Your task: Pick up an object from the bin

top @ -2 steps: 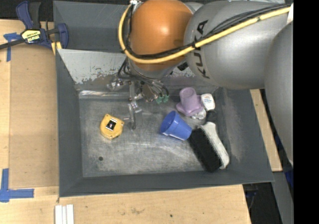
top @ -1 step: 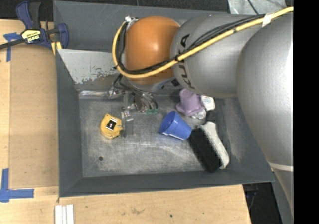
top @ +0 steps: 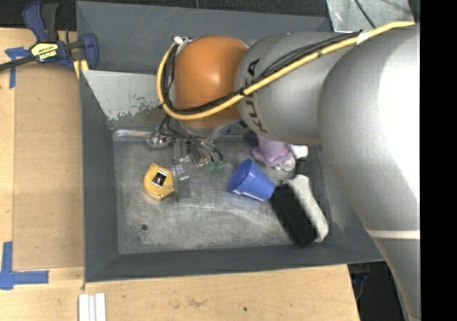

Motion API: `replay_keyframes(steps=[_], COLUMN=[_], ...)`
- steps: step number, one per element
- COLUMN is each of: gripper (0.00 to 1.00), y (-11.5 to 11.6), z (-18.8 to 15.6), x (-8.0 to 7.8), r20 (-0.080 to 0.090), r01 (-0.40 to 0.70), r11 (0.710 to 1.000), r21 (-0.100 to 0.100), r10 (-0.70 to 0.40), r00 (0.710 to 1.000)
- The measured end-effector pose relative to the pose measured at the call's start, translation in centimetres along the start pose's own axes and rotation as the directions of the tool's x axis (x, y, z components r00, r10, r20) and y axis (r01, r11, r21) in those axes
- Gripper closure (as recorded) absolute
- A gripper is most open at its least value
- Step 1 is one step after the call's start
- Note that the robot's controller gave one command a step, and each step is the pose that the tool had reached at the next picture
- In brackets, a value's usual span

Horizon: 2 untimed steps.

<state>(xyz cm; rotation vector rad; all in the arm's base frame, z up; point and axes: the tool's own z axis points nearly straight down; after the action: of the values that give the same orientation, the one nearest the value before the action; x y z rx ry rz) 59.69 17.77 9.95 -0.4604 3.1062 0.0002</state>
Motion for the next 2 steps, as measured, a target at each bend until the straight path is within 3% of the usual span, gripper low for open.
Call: replay_keyframes(steps=[1,2], gripper=[1.00,1.00], y=[6.33,6.32], z=[2.42,2.42], x=[1.25,1.25], r20=[0.011,0.011], r01=[0.034,0.033], r11=[0.999,0.999], r21=[-0.003,-0.003], r10=[-0.034,-0.033], r00=[0.999,0.999])
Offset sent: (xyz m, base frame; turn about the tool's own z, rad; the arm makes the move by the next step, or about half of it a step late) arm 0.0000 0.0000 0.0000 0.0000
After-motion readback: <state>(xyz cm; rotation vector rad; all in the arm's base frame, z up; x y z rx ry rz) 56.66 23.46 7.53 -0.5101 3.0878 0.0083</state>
